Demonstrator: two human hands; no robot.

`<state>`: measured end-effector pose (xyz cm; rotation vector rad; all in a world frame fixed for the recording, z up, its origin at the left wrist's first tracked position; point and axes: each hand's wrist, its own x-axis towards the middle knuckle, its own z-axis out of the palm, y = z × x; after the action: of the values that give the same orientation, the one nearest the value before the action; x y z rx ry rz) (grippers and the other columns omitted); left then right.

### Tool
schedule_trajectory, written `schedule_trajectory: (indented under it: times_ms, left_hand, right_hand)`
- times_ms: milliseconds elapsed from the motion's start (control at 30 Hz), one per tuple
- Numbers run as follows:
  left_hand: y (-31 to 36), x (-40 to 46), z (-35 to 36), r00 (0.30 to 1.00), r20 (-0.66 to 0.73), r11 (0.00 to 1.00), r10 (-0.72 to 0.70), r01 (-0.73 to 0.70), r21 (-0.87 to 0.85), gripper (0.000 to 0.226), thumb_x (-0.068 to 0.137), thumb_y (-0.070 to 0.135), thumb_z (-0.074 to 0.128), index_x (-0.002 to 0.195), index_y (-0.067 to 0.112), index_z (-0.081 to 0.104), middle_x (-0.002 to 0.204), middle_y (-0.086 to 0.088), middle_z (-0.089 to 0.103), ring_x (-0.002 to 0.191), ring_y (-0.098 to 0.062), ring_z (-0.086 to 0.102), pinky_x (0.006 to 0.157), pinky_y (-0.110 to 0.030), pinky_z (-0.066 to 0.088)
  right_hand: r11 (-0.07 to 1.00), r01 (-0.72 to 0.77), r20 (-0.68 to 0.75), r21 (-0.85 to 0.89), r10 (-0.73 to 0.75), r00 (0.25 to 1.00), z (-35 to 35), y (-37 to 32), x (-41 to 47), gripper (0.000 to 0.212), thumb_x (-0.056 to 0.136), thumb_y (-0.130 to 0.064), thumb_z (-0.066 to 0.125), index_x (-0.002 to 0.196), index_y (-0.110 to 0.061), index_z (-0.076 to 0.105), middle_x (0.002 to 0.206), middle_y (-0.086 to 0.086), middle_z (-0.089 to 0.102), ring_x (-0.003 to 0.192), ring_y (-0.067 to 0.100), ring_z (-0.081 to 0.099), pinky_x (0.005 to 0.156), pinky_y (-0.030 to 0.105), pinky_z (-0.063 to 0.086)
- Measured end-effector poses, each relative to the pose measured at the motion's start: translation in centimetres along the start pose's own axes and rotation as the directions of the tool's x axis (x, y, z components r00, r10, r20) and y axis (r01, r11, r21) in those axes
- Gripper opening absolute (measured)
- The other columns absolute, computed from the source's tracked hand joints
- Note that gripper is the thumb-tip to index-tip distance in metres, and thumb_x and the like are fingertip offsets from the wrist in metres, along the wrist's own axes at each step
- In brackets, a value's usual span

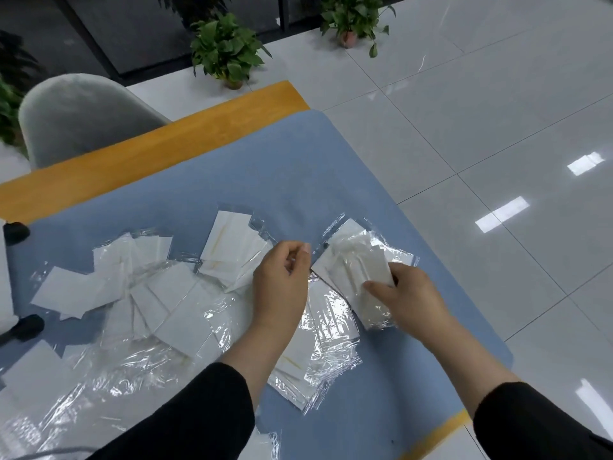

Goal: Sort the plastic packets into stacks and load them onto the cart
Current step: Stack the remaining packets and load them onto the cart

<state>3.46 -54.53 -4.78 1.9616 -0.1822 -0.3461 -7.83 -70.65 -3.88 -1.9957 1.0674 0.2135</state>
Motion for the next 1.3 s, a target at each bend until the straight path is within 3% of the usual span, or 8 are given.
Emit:
schedule_trajectory:
  times_ms: [167,367,600,767,900,1033,1167,1300]
  left_hand:
    - [-0.2,-0.8,-1.1,0.985,0.061,0.975,-0.164,0.172,-0.141,0.021,0.099,0.039,0.060,0.085,0.028,0.069,0.081,0.004,0.073,0.085,-0.020,0.070,0.083,-0.046,0.058]
    - [0.3,-1.4,-0.9,0.876,0.357,0.807,-0.324,0.453,-0.379,0.054,0.078,0.067,0.066,0.108,0.023,0.072,0.104,-0.003,0.077,0.104,-0.026,0.072,0.101,-0.054,0.052]
    - [-0.4,-1.5,-1.2,0.824,0.488,0.701,-0.288,0.529,-0.479,0.029,0.094,0.027,0.072,0.120,0.014,0.071,0.110,-0.014,0.076,0.104,-0.036,0.073,0.093,-0.055,0.057]
    - [-0.5,-1.3,-1.0,0.859,0.406,0.704,-0.312,0.496,-0.508,0.021,0.092,0.013,0.073,0.112,0.011,0.074,0.104,-0.015,0.077,0.097,-0.035,0.074,0.090,-0.053,0.058]
    - [-0.7,0.4,-2.1,0.955,0.221,0.833,-0.200,0.285,-0.475,0.017,0.088,0.010,0.077,0.105,0.010,0.073,0.093,0.004,0.079,0.085,-0.011,0.075,0.079,-0.031,0.060]
    - [-1.4,0.6,-1.7,0.929,0.323,0.907,-0.180,0.284,-0.312,0.013,0.087,0.010,0.078,0.097,0.016,0.073,0.087,0.010,0.079,0.083,-0.007,0.074,0.080,-0.032,0.059]
    - [-2.1,1.5,-1.9,0.886,0.330,0.876,-0.324,0.413,-0.248,0.037,0.075,0.046,0.077,0.105,0.026,0.078,0.097,0.006,0.079,0.093,-0.020,0.075,0.092,-0.055,0.058]
    - [-1.6,2.5,-2.8,0.819,0.456,0.689,-0.349,0.554,-0.467,0.029,0.099,0.014,0.059,0.126,0.010,0.067,0.116,-0.006,0.076,0.106,-0.024,0.073,0.094,-0.049,0.057]
  right_hand:
    - [0.912,-0.019,0.081,0.410,-0.015,0.997,-0.4,-0.9,-1.8,0.009,0.089,-0.023,0.071,0.096,-0.017,0.072,0.087,0.002,0.076,0.084,0.028,0.073,0.077,0.045,0.058]
    - [0.743,0.012,0.108,0.669,-0.114,0.988,1.4,-3.3,-3.6,0.027,0.094,-0.007,0.065,0.117,-0.021,0.069,0.109,0.003,0.076,0.100,0.028,0.072,0.088,0.043,0.056]
    - [0.872,0.140,0.122,0.469,-0.222,0.967,4.0,-3.8,-4.3,0.033,0.091,-0.020,0.074,0.120,-0.031,0.064,0.109,-0.008,0.074,0.099,0.016,0.071,0.090,0.042,0.057]
    - [0.922,0.329,0.018,0.202,-0.340,0.940,5.4,-3.9,-3.7,0.052,0.086,-0.030,0.078,0.130,-0.045,0.055,0.112,-0.018,0.061,0.099,0.001,0.060,0.083,0.016,0.046]
    - [0.909,0.321,-0.150,0.267,-0.290,0.945,5.3,-3.2,-3.5,0.044,0.098,-0.025,0.062,0.139,-0.037,0.048,0.126,-0.019,0.055,0.115,-0.008,0.053,0.090,0.007,0.042]
    - [0.920,0.354,0.011,0.170,-0.361,0.933,5.7,-2.8,-3.6,0.045,0.100,-0.001,0.048,0.133,-0.028,0.062,0.120,-0.039,0.055,0.112,-0.027,0.047,0.094,0.000,0.035]
    - [0.936,0.335,-0.245,0.103,-0.303,0.921,5.3,-1.9,-2.8,0.031,0.098,-0.009,0.057,0.118,-0.028,0.070,0.111,-0.026,0.066,0.099,-0.006,0.059,0.084,0.013,0.040]
    - [0.954,0.208,-0.318,-0.216,-0.271,0.909,1.8,-2.1,1.4,0.046,0.092,-0.030,0.069,0.135,-0.016,0.060,0.135,0.001,0.057,0.124,0.023,0.053,0.100,0.031,0.040]
